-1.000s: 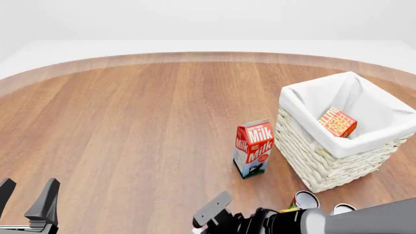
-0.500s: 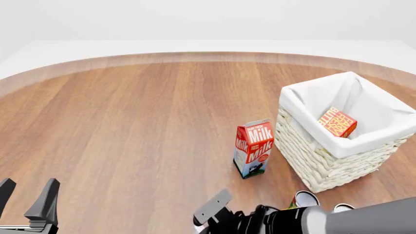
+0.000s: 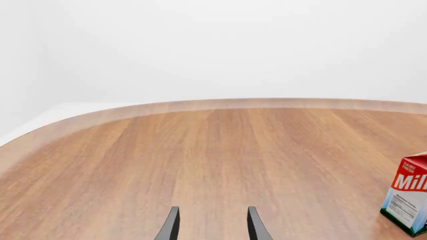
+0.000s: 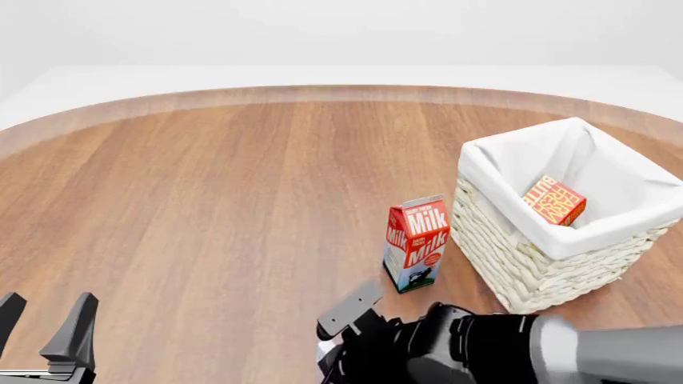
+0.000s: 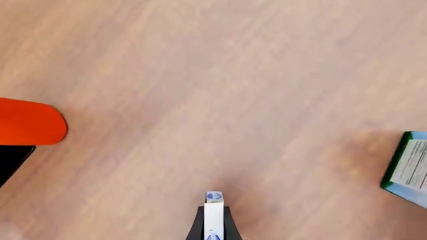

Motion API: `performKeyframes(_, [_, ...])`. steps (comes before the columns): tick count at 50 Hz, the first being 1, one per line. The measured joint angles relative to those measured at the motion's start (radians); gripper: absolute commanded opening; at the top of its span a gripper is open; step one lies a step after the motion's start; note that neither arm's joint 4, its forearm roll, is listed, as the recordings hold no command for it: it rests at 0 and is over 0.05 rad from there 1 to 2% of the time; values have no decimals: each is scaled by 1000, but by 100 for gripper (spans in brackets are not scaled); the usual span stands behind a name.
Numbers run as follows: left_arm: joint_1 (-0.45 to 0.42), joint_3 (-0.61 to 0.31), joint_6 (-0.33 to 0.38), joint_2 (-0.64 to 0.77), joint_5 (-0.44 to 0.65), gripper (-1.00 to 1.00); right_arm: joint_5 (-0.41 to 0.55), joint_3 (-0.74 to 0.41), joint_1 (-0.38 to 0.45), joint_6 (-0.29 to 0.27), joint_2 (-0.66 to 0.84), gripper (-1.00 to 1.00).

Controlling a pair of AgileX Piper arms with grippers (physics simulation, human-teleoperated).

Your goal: Pick up the cream cheese box and the butter, and put them in the basket.

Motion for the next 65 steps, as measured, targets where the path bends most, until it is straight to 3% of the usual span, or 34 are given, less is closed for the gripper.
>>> performKeyframes(29, [0,0,0,0,0,100,233,-229,-67,-166,-161,-100])
performKeyframes(65, [0,0,0,0,0,100,399,-435,-165,-316,-307,-100])
